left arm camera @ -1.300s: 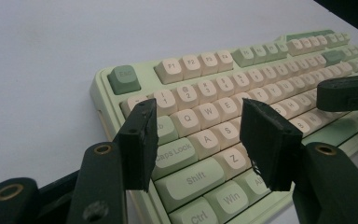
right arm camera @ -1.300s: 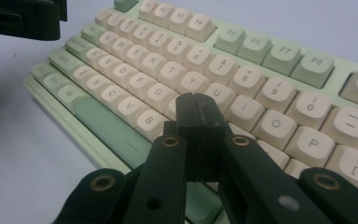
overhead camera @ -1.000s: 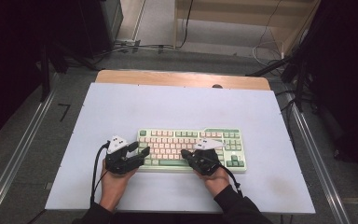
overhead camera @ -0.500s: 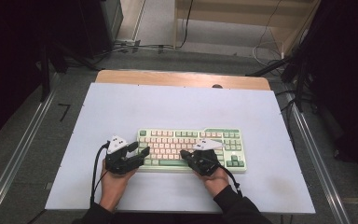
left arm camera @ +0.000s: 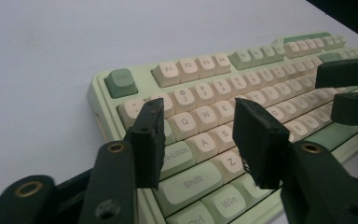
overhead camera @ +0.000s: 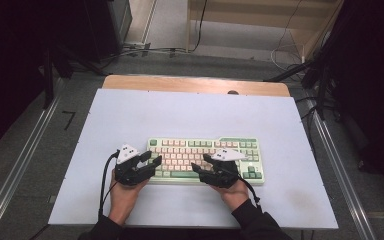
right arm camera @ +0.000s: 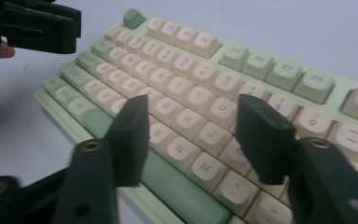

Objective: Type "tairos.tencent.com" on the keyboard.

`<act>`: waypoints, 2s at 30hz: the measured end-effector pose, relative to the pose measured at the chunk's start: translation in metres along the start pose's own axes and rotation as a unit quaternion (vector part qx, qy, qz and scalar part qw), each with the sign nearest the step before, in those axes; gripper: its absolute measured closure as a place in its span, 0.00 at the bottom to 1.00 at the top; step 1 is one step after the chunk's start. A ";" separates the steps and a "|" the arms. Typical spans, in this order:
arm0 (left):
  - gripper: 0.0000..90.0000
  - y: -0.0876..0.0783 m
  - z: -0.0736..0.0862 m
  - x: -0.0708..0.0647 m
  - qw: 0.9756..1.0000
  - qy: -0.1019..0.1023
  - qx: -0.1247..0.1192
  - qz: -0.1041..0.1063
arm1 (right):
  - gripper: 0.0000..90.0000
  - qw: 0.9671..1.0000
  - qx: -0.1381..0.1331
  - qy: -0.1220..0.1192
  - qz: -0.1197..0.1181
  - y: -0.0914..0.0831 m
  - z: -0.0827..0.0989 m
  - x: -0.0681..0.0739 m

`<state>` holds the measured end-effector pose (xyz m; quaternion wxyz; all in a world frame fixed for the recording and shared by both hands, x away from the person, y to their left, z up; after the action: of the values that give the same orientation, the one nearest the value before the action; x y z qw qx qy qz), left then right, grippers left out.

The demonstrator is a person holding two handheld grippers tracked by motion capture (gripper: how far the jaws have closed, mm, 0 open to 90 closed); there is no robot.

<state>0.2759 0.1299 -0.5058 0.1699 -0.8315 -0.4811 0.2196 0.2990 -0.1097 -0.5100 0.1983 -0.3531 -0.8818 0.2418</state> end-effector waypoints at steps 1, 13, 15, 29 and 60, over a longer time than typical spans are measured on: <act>0.67 0.001 0.000 -0.001 1.000 0.002 0.001 0.004 | 0.33 1.000 0.000 0.003 0.002 -0.001 0.000 -0.002; 1.00 0.019 -0.008 -0.009 0.999 0.019 0.011 0.037 | 0.28 0.999 0.013 0.023 0.032 -0.012 0.008 -0.016; 1.00 0.023 -0.009 -0.012 0.999 0.024 0.014 0.042 | 0.28 0.999 0.013 0.026 0.036 -0.014 0.009 -0.018; 1.00 0.050 -0.017 -0.032 0.996 0.044 0.029 0.070 | 0.29 0.996 0.008 0.051 0.071 -0.036 0.021 -0.034; 1.00 0.074 -0.019 -0.046 0.994 0.066 0.059 0.071 | 0.29 0.993 0.002 0.068 0.095 -0.053 0.029 -0.043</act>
<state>0.3189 0.0527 -0.5173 0.2338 -0.8647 -0.3953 0.2036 0.2852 -0.1822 -0.5111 0.2347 -0.4504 -0.8284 0.2363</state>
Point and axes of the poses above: each handheld gripper's, and its own axes: y roughly forward along the jaws, z roughly out of its underside, x roughly to its left, the point moved 4 cm from there along y, roughly forward along the jaws, and after that the axes turned 2 degrees about y, right-handed, at the moved point
